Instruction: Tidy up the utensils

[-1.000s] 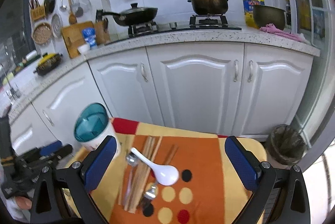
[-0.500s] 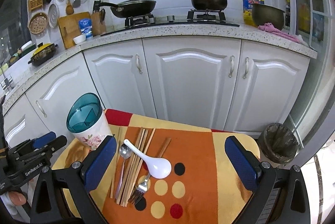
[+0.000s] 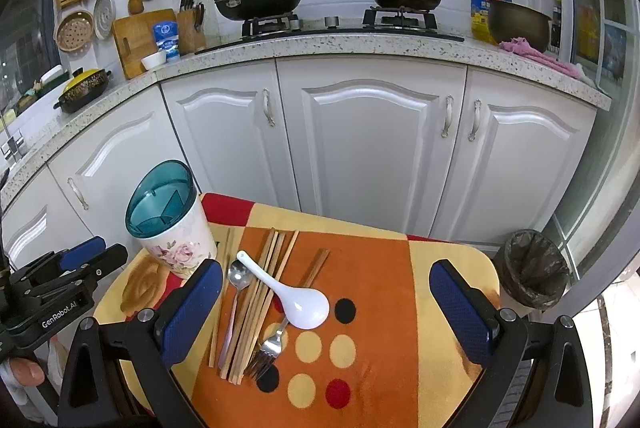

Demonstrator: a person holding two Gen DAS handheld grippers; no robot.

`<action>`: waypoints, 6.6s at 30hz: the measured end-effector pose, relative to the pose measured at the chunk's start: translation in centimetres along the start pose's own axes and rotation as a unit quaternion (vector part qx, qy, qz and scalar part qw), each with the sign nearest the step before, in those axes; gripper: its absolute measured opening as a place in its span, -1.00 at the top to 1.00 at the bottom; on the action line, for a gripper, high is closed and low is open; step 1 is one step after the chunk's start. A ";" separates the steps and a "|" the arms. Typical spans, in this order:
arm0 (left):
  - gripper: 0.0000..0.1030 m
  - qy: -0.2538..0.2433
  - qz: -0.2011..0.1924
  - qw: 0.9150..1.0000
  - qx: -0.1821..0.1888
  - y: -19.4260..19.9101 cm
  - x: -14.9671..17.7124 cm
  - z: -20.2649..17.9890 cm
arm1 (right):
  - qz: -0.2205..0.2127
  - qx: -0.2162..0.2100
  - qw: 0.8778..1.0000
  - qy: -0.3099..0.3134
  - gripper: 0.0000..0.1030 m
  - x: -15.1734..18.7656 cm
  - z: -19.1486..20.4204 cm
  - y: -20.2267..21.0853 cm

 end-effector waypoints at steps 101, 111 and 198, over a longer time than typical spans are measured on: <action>0.67 0.024 0.187 0.980 0.067 -14.1 9.2 -0.9 | 0.249 -0.195 0.944 0.094 0.54 8.0 6.1 -20.9; 0.89 0.035 0.205 0.973 0.097 -10.9 10.6 0.1 | 0.243 -0.205 0.948 0.032 0.77 7.4 3.5 -18.2; 0.92 0.037 -0.122 0.989 0.070 6.0 -15.6 8.9 | 0.014 -0.234 0.970 0.057 0.86 -10.4 11.4 -7.2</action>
Point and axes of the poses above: each gripper's, at about its wrist camera, not at the fingertips, and y roughly against the way its jaws point, z to its left, x to its underside, the point moved 4 cm from there along -y, roughly the way its jaws point, and after that the axes turned 10 degrees about -z, right-handed, at the moved point
